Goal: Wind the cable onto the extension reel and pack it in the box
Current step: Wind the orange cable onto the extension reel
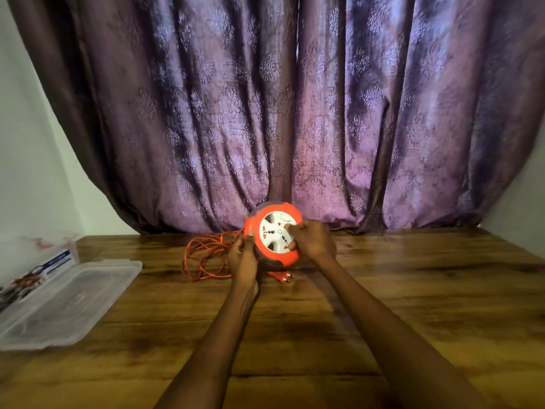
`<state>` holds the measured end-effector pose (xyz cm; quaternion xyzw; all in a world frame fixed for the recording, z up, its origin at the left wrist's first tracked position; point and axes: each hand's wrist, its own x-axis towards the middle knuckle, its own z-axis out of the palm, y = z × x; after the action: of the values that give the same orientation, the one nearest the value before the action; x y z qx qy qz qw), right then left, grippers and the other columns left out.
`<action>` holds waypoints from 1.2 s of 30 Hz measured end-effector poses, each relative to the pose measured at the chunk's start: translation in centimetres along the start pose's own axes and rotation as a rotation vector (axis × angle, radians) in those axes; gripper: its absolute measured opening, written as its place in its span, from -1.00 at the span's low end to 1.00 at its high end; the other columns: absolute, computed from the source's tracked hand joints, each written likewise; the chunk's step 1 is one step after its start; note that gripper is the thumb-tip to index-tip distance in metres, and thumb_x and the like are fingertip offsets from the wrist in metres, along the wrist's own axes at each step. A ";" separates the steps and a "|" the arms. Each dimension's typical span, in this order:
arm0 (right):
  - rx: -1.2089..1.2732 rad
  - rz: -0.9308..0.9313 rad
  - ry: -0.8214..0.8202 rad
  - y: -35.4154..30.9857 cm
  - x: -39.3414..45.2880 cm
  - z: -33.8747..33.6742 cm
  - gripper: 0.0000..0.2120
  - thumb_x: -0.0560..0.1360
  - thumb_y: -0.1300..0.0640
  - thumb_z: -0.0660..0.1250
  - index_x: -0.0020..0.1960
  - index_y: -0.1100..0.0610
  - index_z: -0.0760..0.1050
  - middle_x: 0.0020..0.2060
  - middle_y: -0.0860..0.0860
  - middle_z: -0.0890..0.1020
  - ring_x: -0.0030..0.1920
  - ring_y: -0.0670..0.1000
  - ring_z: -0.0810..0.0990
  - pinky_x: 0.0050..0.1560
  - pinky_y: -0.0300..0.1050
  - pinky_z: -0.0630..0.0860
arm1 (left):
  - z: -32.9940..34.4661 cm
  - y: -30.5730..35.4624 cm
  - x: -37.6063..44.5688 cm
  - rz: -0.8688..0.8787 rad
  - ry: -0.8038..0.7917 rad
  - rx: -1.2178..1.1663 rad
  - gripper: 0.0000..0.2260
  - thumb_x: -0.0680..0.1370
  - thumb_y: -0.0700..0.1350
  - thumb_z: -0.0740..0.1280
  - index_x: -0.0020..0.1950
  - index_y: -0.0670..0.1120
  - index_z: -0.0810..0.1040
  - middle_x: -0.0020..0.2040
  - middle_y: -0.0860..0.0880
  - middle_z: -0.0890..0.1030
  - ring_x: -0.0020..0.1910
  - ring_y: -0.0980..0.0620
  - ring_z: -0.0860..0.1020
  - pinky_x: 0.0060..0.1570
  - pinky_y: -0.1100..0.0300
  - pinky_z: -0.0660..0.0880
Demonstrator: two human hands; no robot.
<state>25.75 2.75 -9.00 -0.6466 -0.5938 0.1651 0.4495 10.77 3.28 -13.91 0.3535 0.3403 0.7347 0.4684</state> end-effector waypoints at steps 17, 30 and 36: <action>-1.331 -1.276 -0.131 -0.9 0.4 -4.5 -0.54 0.51 -0.05 0.29 0.38 -0.32 0.38 0.18 0.03 0.62 0.06 0.09 0.62 0.05 -0.01 0.43 | -1.0 0.1 1.1 -0.165 -0.123 0.078 -0.85 0.57 -0.08 0.42 -0.07 -0.14 0.71 0.05 -0.28 0.68 -0.01 -0.19 0.58 0.16 -0.29 0.55; 0.599 0.408 -0.054 0.2 -0.8 1.2 -0.48 0.30 -0.24 0.51 -0.02 0.19 0.61 -0.38 0.12 0.70 -0.60 0.00 0.50 -0.54 -0.25 0.37 | 1.1 -1.3 -1.5 0.058 -0.132 0.083 -0.78 0.59 -0.19 0.38 0.21 -0.22 0.65 0.18 -0.25 0.67 0.16 -0.23 0.61 0.26 -0.28 0.51; 0.452 0.232 -0.062 1.2 -1.0 1.5 -0.60 0.44 -0.22 0.41 -0.22 0.14 0.60 -0.42 0.08 0.70 -0.55 -0.02 0.48 -0.40 -0.08 0.48 | 0.6 -0.8 -1.3 0.022 -0.104 0.041 -0.86 0.60 -0.12 0.38 0.09 -0.06 0.71 0.14 -0.23 0.69 0.07 -0.16 0.60 0.17 -0.23 0.52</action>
<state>25.14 2.56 -11.07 -0.5881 -0.4772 0.3638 0.5423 12.04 2.45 -14.55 0.4046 0.3267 0.7131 0.4702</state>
